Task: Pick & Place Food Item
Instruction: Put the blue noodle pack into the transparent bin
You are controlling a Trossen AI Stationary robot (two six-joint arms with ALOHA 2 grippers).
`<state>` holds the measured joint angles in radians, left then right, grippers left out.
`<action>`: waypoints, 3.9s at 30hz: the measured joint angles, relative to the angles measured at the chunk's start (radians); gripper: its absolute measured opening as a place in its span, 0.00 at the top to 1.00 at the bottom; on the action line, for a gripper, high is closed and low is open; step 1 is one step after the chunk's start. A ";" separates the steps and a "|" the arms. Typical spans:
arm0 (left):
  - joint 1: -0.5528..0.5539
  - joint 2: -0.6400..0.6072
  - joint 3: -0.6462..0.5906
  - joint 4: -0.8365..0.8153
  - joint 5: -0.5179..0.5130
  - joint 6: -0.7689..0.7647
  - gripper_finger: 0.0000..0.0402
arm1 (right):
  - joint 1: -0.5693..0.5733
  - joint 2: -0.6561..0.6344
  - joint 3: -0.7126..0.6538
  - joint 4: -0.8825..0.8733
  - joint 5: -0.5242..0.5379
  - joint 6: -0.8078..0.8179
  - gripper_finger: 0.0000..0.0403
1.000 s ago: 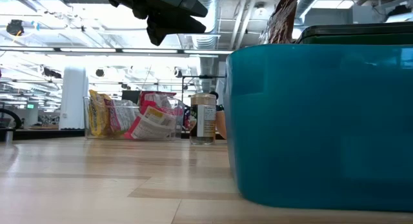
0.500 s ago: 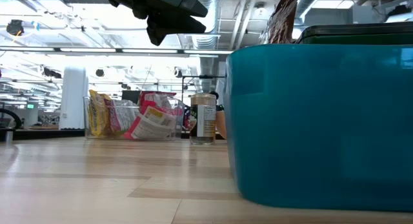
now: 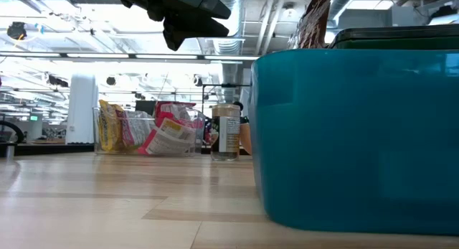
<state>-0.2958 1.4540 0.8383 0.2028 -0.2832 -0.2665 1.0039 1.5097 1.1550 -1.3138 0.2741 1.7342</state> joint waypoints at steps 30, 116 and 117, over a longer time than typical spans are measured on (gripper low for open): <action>-0.029 0.000 0.000 0.108 0.000 0.187 0.61 | -0.161 0.000 0.227 -0.239 0.439 0.054 1.00; 0.117 0.124 0.000 0.424 -0.258 0.336 0.34 | -0.785 0.000 0.425 0.252 0.301 -0.540 1.00; 0.117 0.124 0.000 0.431 -0.253 0.336 0.34 | -0.784 0.000 0.425 0.252 0.300 -0.540 1.00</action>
<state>-0.1791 1.5776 0.8387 0.6340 -0.5365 0.0700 0.2201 1.5097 1.5803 -1.0616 0.5740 1.1942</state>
